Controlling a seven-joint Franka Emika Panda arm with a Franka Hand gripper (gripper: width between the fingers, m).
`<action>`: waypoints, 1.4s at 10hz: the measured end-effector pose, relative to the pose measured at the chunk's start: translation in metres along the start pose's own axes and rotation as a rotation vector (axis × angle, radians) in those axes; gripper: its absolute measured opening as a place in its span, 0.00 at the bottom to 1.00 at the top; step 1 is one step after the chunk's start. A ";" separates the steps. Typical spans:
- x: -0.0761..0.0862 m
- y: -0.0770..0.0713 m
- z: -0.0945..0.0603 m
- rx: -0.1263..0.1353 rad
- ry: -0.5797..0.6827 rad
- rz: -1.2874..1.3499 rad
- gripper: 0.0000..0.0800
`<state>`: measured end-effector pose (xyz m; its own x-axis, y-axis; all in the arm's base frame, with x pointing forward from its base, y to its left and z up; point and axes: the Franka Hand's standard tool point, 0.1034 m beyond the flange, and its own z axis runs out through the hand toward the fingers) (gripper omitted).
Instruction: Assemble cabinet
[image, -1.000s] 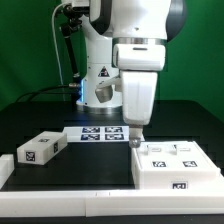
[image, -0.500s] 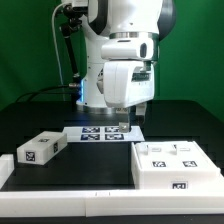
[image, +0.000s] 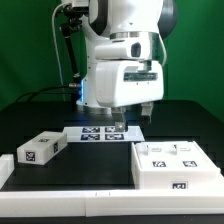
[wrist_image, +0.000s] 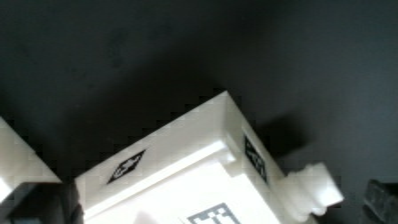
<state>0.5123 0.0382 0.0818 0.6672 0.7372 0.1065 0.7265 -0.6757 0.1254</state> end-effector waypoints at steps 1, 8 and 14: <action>0.003 -0.006 0.001 0.004 0.001 0.082 1.00; 0.019 -0.025 0.005 0.046 0.044 0.612 1.00; 0.020 -0.034 0.011 0.063 0.043 0.866 1.00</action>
Offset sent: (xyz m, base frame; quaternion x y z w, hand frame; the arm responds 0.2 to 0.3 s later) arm 0.0000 0.0000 0.0000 0.0000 0.0000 0.1296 0.9916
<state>0.5032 0.0761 0.0684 0.9835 -0.0377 0.1769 -0.0253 -0.9971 -0.0721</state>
